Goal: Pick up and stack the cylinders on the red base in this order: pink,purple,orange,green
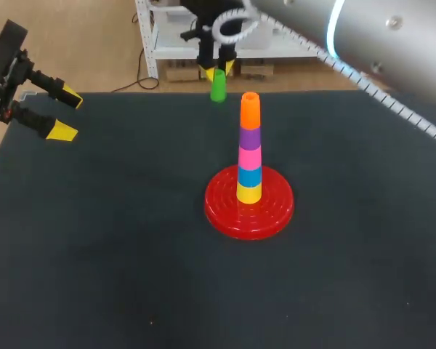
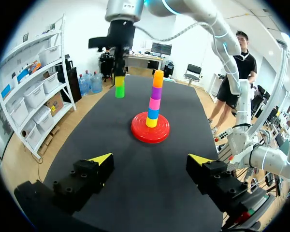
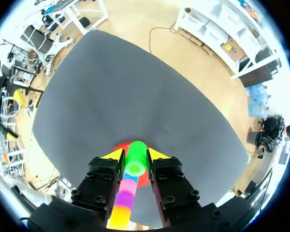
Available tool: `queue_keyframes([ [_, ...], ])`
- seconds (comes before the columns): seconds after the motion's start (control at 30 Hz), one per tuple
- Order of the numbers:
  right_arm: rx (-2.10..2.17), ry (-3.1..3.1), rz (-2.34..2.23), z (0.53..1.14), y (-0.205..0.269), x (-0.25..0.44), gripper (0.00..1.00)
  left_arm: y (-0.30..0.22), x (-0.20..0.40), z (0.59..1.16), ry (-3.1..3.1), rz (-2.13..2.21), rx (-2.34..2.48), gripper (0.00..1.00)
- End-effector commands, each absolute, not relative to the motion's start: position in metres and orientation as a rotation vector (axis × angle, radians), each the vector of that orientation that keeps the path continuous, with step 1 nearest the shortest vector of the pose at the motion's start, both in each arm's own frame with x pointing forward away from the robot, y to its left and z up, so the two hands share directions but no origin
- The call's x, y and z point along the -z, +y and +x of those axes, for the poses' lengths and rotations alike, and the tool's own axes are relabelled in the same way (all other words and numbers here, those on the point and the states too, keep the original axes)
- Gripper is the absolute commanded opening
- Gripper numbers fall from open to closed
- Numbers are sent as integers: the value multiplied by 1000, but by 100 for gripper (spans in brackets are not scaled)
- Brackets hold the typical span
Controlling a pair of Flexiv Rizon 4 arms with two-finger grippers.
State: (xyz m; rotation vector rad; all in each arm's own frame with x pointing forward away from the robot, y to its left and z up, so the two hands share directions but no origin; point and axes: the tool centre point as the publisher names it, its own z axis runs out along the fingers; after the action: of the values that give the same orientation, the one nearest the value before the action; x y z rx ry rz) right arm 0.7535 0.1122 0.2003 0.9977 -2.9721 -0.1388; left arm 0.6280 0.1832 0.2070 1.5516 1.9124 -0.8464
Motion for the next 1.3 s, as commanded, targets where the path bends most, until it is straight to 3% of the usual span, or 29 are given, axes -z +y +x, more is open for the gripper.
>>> queue_keyframes([
  [0.03,-59,-2635,939,751,112,-228,0,184,-206,628,1908,1551,845,100],
  [0.63,38,-2696,1089,718,90,-305,0,184,-206,628,1908,1551,845,100],
  [1.13,45,-2645,1265,659,64,-318,0,184,-206,628,1908,1551,845,100],
  [1.17,62,-2640,1281,658,63,-318,5,184,-206,628,1908,1551,845,100],
  [1.2,59,-2640,1294,653,61,-320,20,184,-206,628,1908,1551,845,100],
  [1.27,59,-2640,1294,653,61,-320,22,184,-206,628,1908,1551,845,100],
  [1.3,59,-2640,1294,653,61,-320,17,184,-206,628,1908,1551,845,100],
])
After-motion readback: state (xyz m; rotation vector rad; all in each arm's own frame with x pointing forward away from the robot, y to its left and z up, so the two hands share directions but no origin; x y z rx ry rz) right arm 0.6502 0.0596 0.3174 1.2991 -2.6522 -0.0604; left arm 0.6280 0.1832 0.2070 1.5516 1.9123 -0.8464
